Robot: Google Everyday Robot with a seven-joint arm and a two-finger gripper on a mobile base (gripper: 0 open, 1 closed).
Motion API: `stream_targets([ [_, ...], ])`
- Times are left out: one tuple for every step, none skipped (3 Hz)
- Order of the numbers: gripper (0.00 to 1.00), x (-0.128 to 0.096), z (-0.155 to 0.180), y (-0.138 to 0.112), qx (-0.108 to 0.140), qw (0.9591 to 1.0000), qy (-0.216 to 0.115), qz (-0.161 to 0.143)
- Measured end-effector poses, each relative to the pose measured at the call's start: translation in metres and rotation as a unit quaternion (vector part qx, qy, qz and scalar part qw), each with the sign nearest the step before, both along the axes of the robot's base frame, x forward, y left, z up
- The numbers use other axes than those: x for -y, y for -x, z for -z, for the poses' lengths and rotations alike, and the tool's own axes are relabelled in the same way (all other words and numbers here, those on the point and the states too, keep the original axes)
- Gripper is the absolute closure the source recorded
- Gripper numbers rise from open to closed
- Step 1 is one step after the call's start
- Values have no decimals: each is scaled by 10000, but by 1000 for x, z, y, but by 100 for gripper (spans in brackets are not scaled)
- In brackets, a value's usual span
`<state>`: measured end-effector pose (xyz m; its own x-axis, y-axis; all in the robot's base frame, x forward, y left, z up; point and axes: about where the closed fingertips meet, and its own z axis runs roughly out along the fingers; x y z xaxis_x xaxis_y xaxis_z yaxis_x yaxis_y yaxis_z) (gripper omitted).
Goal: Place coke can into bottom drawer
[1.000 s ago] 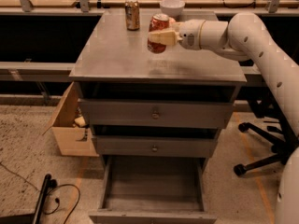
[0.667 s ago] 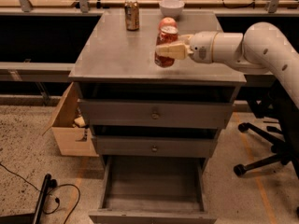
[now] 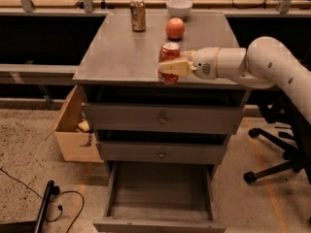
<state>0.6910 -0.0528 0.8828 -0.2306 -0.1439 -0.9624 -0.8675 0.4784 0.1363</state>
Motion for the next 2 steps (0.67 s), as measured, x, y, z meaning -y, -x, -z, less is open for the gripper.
stream_targets([
  [100,-12,-11,24,-115,9999,-54,-34],
  [100,-26,-34,72,-391,9990,-186,63],
])
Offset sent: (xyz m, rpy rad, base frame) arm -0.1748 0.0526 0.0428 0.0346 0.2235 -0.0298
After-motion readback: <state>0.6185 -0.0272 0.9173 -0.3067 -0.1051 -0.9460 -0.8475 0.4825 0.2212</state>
